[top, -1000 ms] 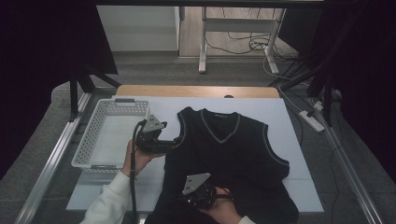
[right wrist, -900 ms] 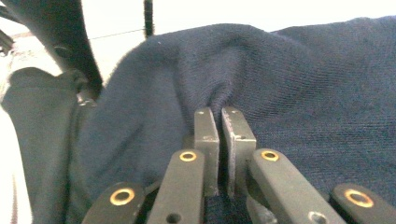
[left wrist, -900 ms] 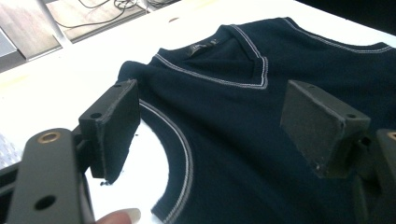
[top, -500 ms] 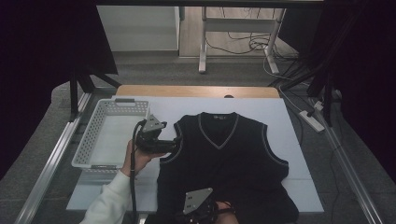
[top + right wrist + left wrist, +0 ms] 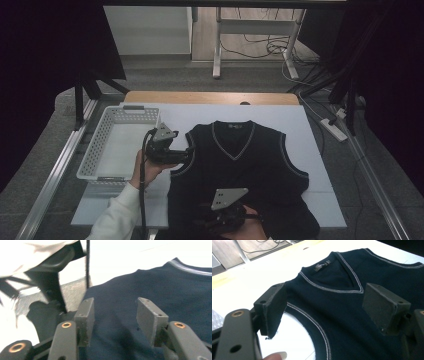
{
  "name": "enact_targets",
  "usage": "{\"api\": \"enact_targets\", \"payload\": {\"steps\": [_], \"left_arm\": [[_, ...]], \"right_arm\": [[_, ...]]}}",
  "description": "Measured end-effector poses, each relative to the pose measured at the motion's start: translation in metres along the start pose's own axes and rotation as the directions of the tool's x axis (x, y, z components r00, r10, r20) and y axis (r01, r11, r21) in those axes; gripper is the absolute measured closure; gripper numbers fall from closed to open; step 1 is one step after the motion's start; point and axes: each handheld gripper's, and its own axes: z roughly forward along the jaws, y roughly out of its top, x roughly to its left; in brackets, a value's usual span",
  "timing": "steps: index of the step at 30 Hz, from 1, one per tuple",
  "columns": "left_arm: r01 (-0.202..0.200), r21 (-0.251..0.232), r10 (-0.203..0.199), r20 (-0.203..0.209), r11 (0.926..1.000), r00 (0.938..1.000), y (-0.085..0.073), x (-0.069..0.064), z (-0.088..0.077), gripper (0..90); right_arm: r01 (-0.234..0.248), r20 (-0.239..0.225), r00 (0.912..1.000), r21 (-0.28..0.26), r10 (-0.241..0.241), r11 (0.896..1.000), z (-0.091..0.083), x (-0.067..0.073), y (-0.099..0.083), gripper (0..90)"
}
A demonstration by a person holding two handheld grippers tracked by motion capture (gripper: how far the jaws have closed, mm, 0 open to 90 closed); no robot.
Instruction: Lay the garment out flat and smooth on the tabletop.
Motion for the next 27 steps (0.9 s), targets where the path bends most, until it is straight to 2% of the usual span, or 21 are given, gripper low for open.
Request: {"api": "enact_targets", "payload": {"steps": [5,9,12,14,16,24,27], "left_arm": [[-0.001,0.0,0.001,-0.001,1.0,1.0,0.0,0.0,0.0,20.3],[0.003,0.002,-0.003,0.002,1.0,1.0,0.0,0.0,0.002,20.2],[0.0,0.006,0.0,0.005,1.0,1.0,0.0,0.0,0.003,20.2],[0.0,0.006,0.0,0.008,1.0,1.0,0.0,-0.001,0.004,19.9],[0.005,0.005,-0.005,0.011,1.0,0.9999,-0.001,-0.001,0.005,20.0],[-0.002,0.009,0.002,0.034,1.0,0.9994,0.001,-0.004,0.011,18.6],[0.018,0.012,-0.019,0.032,0.9998,0.9993,0.0,-0.002,0.014,18.2]], "right_arm": [[-0.016,0.076,0.9969,-0.006,0.017,1.0,-0.016,-0.019,-0.006,42.7],[-0.048,0.127,0.9906,-0.025,0.051,0.999,-0.032,-0.035,-0.01,39.8],[-0.081,0.156,0.9836,-0.062,0.09,0.995,-0.048,-0.048,-0.014,39.2],[-0.085,0.196,0.9755,-0.084,0.1,0.993,-0.059,-0.054,-0.016,38.7],[-0.092,0.211,0.9711,-0.104,0.112,0.99,-0.067,-0.059,-0.017,38.6],[-0.104,0.281,0.9496,-0.137,0.139,0.985,-0.094,-0.078,-0.019,37.1],[-0.115,0.306,0.939,-0.152,0.157,0.982,-0.104,-0.084,-0.022,37.1]]}}
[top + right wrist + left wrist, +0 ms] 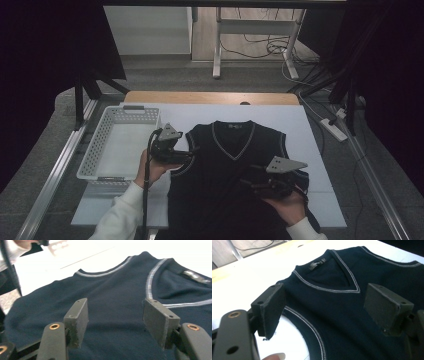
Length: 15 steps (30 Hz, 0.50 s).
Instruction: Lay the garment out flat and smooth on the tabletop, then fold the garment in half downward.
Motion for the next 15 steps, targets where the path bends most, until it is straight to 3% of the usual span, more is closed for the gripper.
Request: {"api": "enact_targets", "payload": {"steps": [5,15], "left_arm": [[-0.006,0.008,0.006,-0.02,1.0,0.9998,0.003,0.004,0.005,18.4],[-0.002,0.008,0.002,-0.016,1.0,0.9999,0.011,0.006,0.017,18.5]], "right_arm": [[-0.012,0.034,0.9994,-0.002,0.012,1.0,-0.007,-0.011,-0.002,37.1],[-0.026,0.056,0.9981,0.005,0.026,1.0,-0.012,-0.022,-0.004,36.9]]}}
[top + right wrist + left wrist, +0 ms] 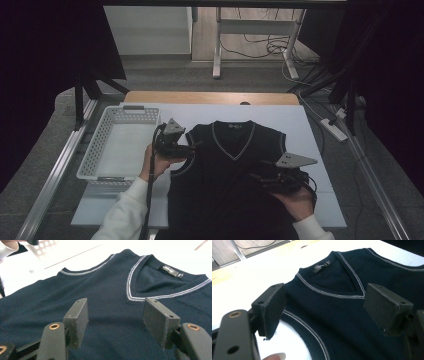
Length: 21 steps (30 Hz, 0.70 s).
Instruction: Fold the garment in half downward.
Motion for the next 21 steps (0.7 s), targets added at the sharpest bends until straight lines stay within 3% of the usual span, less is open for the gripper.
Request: {"api": "enact_targets", "payload": {"steps": [11,16,21], "left_arm": [[-0.015,0.016,0.014,0.008,0.9998,0.9999,0.006,0.001,0.01,17.3],[-0.059,0.014,0.059,-0.003,0.9982,0.9983,0.014,-0.002,0.013,14.3],[-0.048,0.031,0.048,-0.025,0.9984,0.9985,0.026,0.006,0.017,12.0]], "right_arm": [[-0.006,0.023,0.9997,0.01,0.006,1.0,0.0,-0.004,-0.001,36.8],[-0.018,0.022,0.9996,0.013,0.018,1.0,-0.002,-0.007,-0.002,36.8],[-0.021,0.025,0.9995,0.026,0.021,0.999,0.001,-0.009,-0.004,36.7]]}}
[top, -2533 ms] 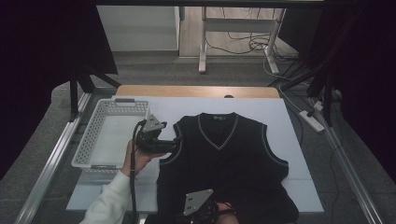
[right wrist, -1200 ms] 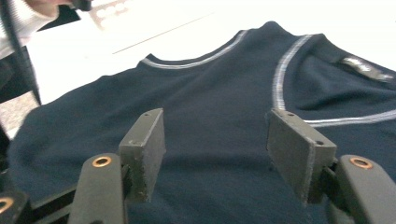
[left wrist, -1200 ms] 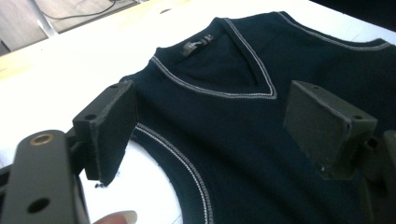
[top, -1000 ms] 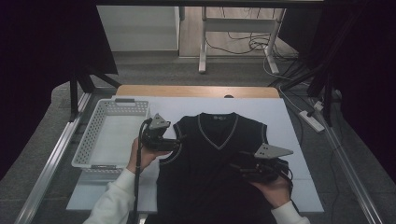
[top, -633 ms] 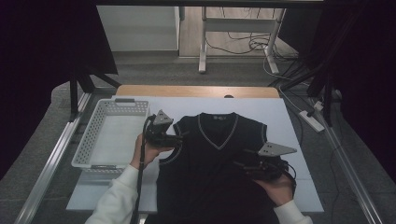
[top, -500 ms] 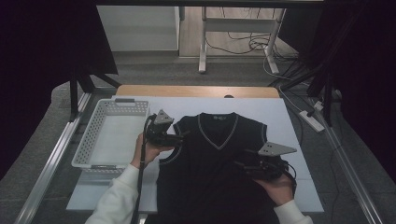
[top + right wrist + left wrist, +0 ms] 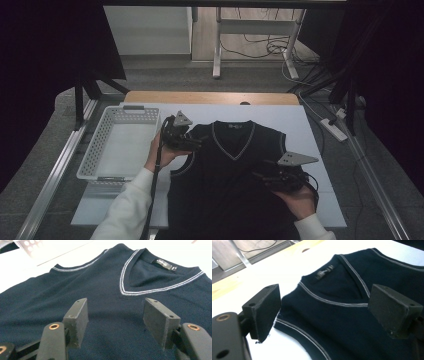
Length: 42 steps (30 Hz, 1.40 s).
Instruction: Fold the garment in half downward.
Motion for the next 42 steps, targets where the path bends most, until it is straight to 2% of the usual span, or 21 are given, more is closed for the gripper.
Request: {"api": "enact_targets", "payload": {"steps": [6,11,15,18,22,24,37,42], "left_arm": [[0.0,0.035,0.001,-0.033,0.9994,0.9995,0.009,0.013,0.008,12.9],[0.01,0.082,-0.005,-0.057,0.9966,0.9984,0.014,0.024,0.024,13.0],[0.028,0.103,-0.021,-0.067,0.9943,0.9975,0.015,0.031,0.038,13.6],[0.028,0.119,-0.018,-0.086,0.9925,0.9961,0.016,0.037,0.047,13.8],[0.05,0.131,-0.039,-0.089,0.9902,0.9953,0.016,0.045,0.054,14.0],[0.048,0.138,-0.035,-0.096,0.9893,0.9947,0.015,0.047,0.056,14.3],[0.085,0.208,-0.059,-0.127,0.9745,0.9902,0.009,0.06,0.073,13.8],[0.085,0.258,-0.054,-0.128,0.9623,0.9904,0.005,0.061,0.084,13.6]], "right_arm": [[-0.003,0.002,1.0,0.011,0.003,1.0,0.002,-0.001,-0.001,36.1],[-0.01,0.002,0.9999,0.016,0.01,1.0,0.004,-0.003,-0.003,36.0],[-0.008,0.0,1.0,0.026,0.008,1.0,0.006,-0.002,-0.004,35.9],[-0.006,-0.004,1.0,0.031,0.006,0.999,0.007,-0.002,-0.004,35.8],[-0.007,-0.007,0.9999,0.036,0.007,0.999,0.008,-0.003,-0.005,35.7],[-0.006,-0.007,1.0,0.037,0.006,0.999,0.008,-0.003,-0.005,35.7],[-0.006,-0.009,0.9999,0.05,0.006,0.999,0.011,-0.002,-0.007,35.3],[-0.006,-0.01,0.9999,0.056,0.006,0.998,0.013,-0.002,-0.008,35.2]]}}
